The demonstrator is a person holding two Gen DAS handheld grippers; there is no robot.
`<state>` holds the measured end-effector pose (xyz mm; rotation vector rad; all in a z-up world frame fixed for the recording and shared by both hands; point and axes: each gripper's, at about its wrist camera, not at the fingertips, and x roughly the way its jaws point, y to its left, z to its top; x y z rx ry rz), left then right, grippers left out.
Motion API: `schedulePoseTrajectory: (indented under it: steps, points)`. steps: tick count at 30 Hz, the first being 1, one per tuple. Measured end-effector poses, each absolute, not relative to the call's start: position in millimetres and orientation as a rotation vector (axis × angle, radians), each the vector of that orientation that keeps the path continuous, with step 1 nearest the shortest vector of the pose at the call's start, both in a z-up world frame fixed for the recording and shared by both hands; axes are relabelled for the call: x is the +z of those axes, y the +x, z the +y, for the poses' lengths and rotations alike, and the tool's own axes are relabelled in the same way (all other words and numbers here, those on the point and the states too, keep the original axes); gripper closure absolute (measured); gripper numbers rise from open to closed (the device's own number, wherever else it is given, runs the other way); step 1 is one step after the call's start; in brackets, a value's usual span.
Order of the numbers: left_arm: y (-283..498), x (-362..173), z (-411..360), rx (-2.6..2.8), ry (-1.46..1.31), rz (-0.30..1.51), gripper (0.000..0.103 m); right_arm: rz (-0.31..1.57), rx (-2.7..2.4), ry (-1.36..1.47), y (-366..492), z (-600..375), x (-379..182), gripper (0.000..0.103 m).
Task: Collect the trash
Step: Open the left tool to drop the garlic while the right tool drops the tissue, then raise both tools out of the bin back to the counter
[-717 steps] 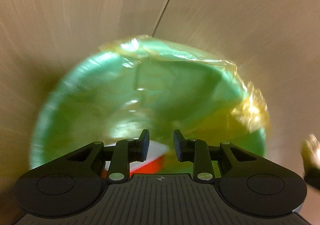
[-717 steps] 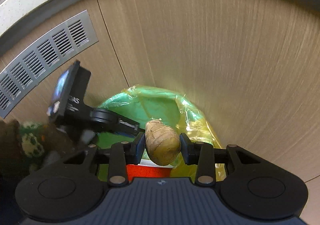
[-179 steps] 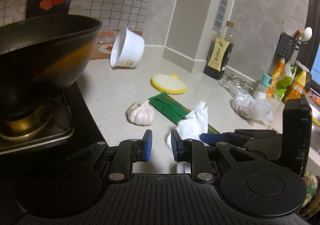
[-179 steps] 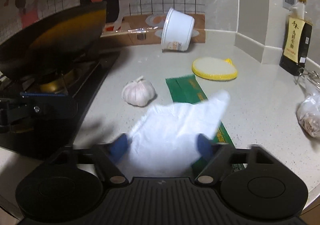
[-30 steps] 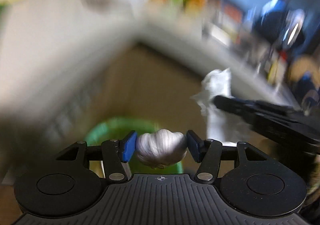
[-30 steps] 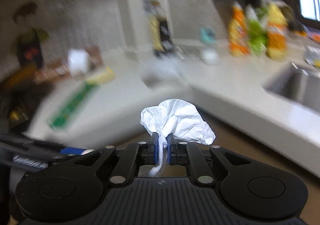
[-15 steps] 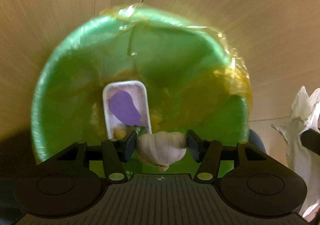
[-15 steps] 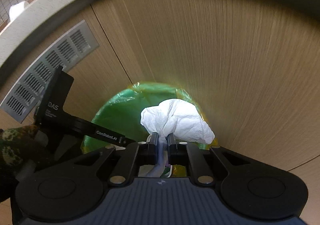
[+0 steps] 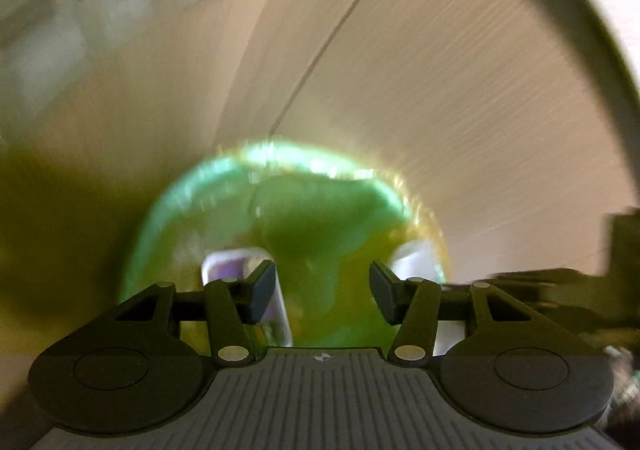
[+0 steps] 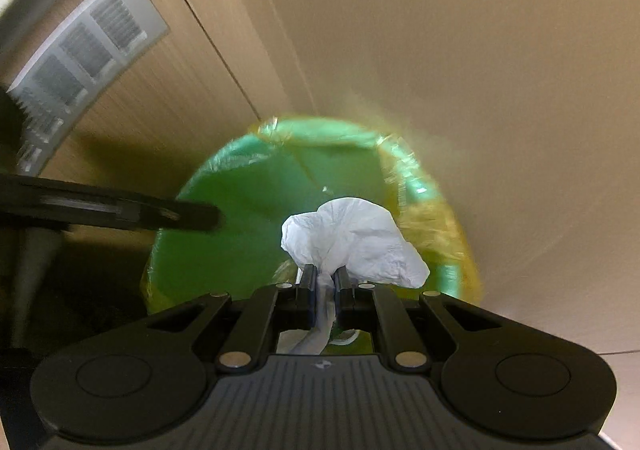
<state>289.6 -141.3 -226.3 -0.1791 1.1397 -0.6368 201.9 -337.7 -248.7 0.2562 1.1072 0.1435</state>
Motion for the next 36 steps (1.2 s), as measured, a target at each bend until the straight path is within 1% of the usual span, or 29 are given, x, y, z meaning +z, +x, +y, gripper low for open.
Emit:
schedulePoseTrajectory:
  steps: [3, 8, 9, 10, 12, 13, 14, 16, 17, 20, 26, 29, 32, 34, 36]
  points:
    - [291, -220, -125, -0.666, -0.205, 1.094, 0.046, 1.176, 0.163, 0.282, 230, -324, -278, 0.094]
    - [281, -217, -125, -0.798, -0.218, 1.042, 0.046, 1.313, 0.196, 0.274, 272, -288, -341, 0.094]
    - [280, -217, -125, -0.797, -0.21, 1.04, 0.053, 1.329, 0.196, 0.251, 277, -281, -351, 0.094]
    - [279, -219, -125, -0.787, -0.195, 1.037, 0.058, 1.343, 0.19, 0.233, 281, -275, -361, 0.093]
    - [279, -219, -122, -0.774, -0.184, 1.031, 0.059, 1.364, 0.201, 0.259, 285, -268, -378, 0.092]
    - [279, -219, -122, -0.784, -0.197, 1.029, 0.059, 1.378, 0.199, 0.282, 288, -268, -384, 0.087]
    - [279, -218, -120, -0.794, -0.212, 1.021, 0.059, 1.391, 0.188, 0.309, 289, -269, -389, 0.078]
    - [278, -218, -117, -0.792, -0.229, 1.007, 0.059, 1.392, 0.152, 0.343, 289, -273, -393, 0.068]
    - [278, -219, -115, -0.789, -0.237, 1.004, 0.059, 1.382, 0.131, 0.357, 287, -276, -392, 0.066]
    - [273, -216, -118, -0.784, -0.236, 0.99, 0.059, 1.351, 0.116, 0.4, 279, -285, -383, 0.065]
    - [255, -202, -125, -0.774, -0.174, 0.909, 0.059, 1.276, 0.04, 0.368, 247, -294, -347, 0.064]
    - [241, -188, -125, -0.769, -0.244, 0.914, 0.059, 1.22, 0.03, 0.349, 229, -303, -318, 0.064]
    - [211, -143, -126, -0.822, -0.243, 0.85, 0.059, 1.102, 0.023, 0.27, 210, -309, -267, 0.064]
    - [190, -99, -127, -0.833, -0.189, 0.77, 0.059, 0.989, 0.027, 0.186, 193, -308, -223, 0.064]
    - [173, -48, -119, -0.803, -0.157, 0.688, 0.058, 0.873, 0.038, 0.109, 182, -304, -175, 0.062]
